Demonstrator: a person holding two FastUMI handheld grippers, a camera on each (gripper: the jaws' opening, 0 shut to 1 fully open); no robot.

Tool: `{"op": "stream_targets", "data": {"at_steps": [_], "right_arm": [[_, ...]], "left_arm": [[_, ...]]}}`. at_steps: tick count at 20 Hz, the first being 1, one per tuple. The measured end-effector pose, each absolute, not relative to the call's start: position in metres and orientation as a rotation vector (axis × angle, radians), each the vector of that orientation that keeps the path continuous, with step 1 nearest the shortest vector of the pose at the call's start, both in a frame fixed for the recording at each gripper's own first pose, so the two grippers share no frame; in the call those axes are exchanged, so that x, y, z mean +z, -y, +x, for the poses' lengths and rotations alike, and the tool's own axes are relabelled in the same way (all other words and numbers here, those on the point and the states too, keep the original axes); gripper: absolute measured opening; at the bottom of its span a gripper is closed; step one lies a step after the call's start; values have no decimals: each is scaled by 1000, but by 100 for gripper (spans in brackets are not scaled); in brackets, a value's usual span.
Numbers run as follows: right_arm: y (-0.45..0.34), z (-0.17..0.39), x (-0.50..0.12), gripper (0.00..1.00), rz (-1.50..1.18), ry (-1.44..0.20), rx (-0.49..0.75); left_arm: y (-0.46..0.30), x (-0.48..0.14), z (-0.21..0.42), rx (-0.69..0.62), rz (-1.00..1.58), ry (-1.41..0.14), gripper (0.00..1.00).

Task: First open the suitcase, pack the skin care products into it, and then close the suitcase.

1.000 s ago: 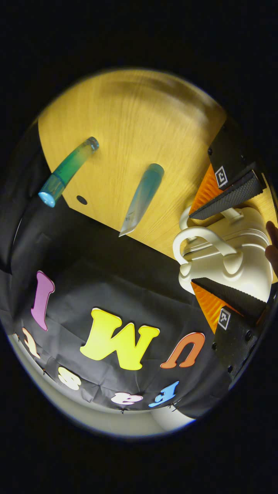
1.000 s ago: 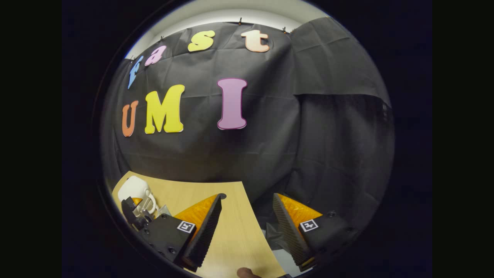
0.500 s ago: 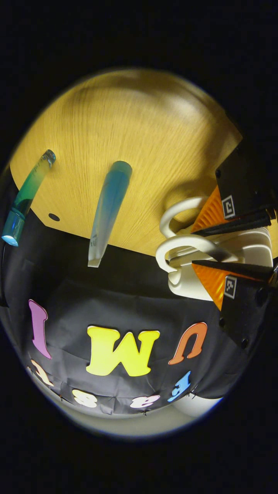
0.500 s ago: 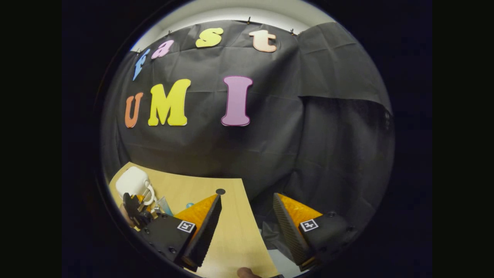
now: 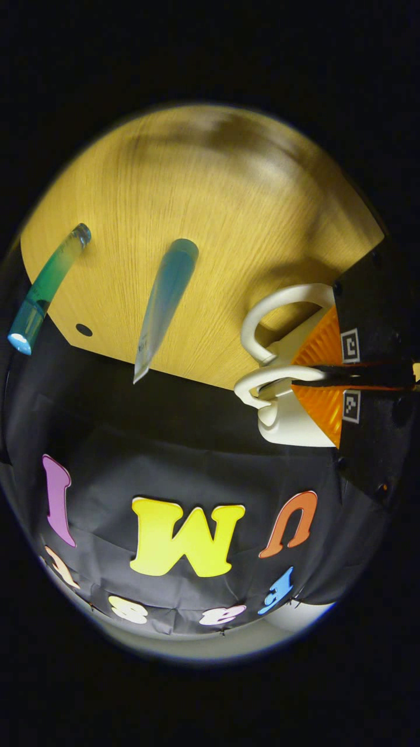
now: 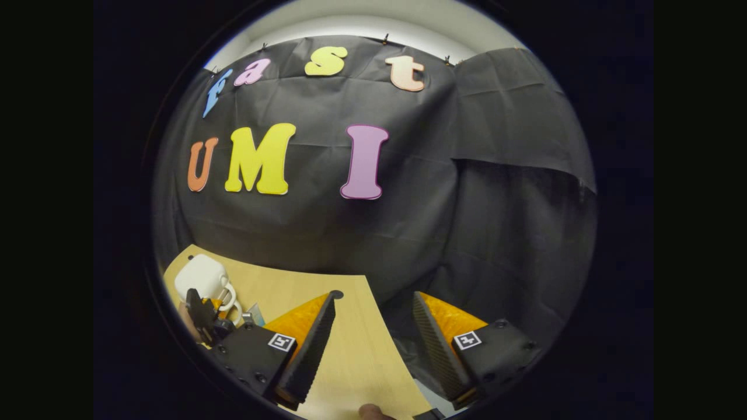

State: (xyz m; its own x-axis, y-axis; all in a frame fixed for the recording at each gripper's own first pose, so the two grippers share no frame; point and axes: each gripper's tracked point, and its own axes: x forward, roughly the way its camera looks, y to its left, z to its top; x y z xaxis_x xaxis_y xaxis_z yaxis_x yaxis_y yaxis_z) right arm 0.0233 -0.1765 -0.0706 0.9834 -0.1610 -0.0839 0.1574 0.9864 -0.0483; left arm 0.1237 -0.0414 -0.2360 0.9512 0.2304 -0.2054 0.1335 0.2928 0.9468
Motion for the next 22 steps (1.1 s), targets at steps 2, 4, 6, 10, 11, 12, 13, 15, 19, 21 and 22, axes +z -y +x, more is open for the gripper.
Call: {"op": "stream_targets", "data": {"at_steps": [2, 4, 6, 10, 11, 12, 13, 15, 19, 21, 22], "right_arm": [[169, 18, -66, 80, -49, -79, -167], [160, 17, -60, 80, -55, -65, -170], [150, 17, -56, 80, -56, -55, -171], [124, 18, -48, 80, -62, -40, -150], [116, 18, -48, 80, -62, -38, -140], [108, 20, -46, 80, -62, -36, -131], [99, 22, -45, 80, -65, -37, -120], [82, 25, -46, 80, -70, -43, -99], [48, 29, -42, 80, -76, -45, -55], [33, 32, -41, 80, -86, -48, -43], [25, 33, -41, 80, -85, -54, -32]], "left_arm": [[39, -223, 121, 51, 1212, -327, 3], [34, -204, 117, 54, 1148, -321, 2], [29, -182, 111, 58, 1110, -300, 3], [2, -135, 102, 64, 955, -262, 3], [-5, -124, 102, 46, 900, -254, 2], [-15, -113, 101, 45, 867, -253, 3], [-32, -98, 99, 67, 848, -241, 2], [-67, -72, 94, 107, 817, -220, 3], [-138, -50, 88, 148, 664, -227, 2], [-172, -48, 87, 177, 628, -228, 2], [-189, -48, 89, 191, 620, -226, 3]]}}
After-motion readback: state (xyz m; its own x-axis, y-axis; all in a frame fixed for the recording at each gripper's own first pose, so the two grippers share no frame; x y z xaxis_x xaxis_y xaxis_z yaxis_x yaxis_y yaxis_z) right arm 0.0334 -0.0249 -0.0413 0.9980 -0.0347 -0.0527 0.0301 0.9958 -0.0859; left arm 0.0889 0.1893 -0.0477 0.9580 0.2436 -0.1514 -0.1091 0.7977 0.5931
